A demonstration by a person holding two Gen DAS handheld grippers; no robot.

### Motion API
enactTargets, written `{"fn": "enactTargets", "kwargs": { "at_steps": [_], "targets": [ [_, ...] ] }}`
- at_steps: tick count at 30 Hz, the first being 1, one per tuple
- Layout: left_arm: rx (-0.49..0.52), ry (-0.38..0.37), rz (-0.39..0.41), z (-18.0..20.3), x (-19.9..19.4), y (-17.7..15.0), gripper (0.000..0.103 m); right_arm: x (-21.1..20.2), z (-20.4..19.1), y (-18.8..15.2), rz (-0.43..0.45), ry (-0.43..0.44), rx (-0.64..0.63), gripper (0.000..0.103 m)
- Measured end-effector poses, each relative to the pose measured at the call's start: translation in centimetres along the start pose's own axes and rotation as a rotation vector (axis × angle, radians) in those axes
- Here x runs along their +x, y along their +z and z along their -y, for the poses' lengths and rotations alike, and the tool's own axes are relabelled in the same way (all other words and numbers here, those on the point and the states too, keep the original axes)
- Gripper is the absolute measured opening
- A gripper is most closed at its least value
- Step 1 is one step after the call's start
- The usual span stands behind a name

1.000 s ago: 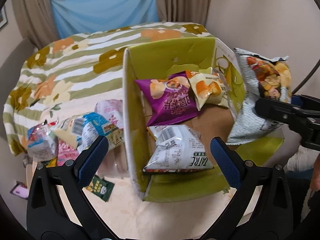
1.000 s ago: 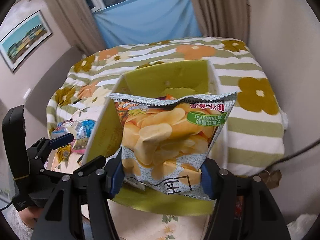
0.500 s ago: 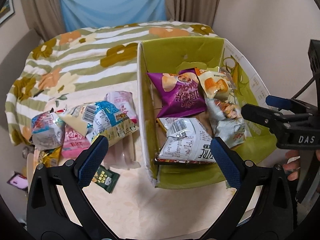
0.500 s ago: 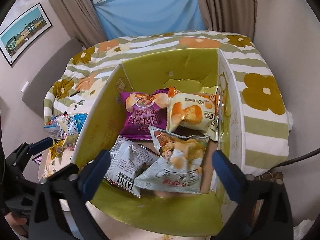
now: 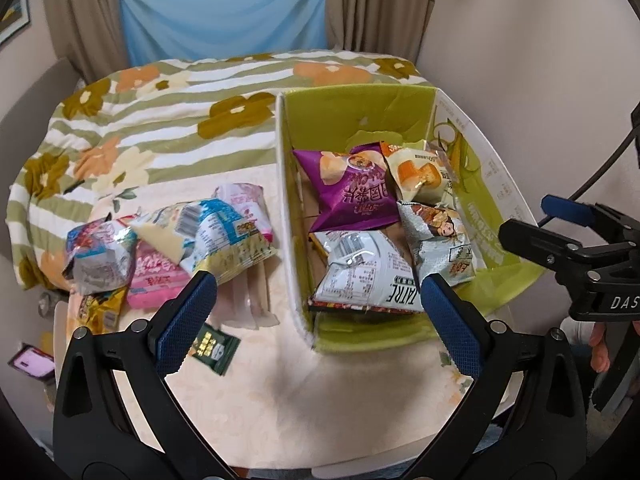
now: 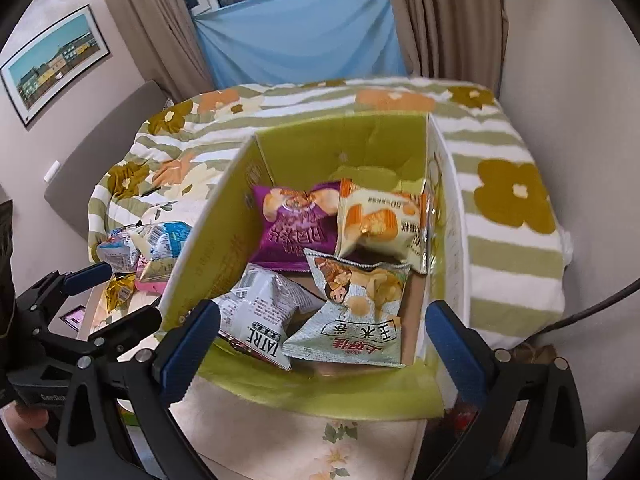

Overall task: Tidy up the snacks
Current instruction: 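Move both tools back over the remaining snack bags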

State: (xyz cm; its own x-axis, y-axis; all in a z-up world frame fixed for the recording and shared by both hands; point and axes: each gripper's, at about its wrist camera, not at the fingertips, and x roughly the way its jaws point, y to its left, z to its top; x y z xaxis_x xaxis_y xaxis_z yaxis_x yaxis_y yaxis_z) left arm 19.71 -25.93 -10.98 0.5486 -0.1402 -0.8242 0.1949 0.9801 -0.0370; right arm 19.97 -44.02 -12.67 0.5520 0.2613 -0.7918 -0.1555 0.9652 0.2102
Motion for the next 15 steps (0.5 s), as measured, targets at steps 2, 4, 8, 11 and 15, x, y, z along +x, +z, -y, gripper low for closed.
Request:
{"fn": "enactTargets", "kwargs": {
  "at_steps": [2,4,8,11,15],
  "targets": [
    [-0.009,0.009,0.007,-0.6,-0.8,-0.4,0.101,-0.8,-0.8,0.0,0.020,-0.014,-0.028,0.102],
    [-0.023,0.027,0.017,-1.4,-1.9,-1.0,0.101,-1.5,-1.8,0.0,0.041,-0.012,-0.048,0.102],
    [-0.053,0.053,0.042,-3.7,-3.8,-2.1,0.101,-2.2,-3.8,0.1,0.073,0.032,-0.078,0.102],
    [-0.066,0.083,0.068,-6.4,-5.2,-2.9,0.101,-2.6,-5.9,0.2,0.103,0.048,-0.093,0.102],
    [-0.090,0.099,0.090,-10.4,-6.5,-3.8,0.101,-2.4,-9.0,0.3,0.117,0.060,-0.104,0.102]
  ]
}}
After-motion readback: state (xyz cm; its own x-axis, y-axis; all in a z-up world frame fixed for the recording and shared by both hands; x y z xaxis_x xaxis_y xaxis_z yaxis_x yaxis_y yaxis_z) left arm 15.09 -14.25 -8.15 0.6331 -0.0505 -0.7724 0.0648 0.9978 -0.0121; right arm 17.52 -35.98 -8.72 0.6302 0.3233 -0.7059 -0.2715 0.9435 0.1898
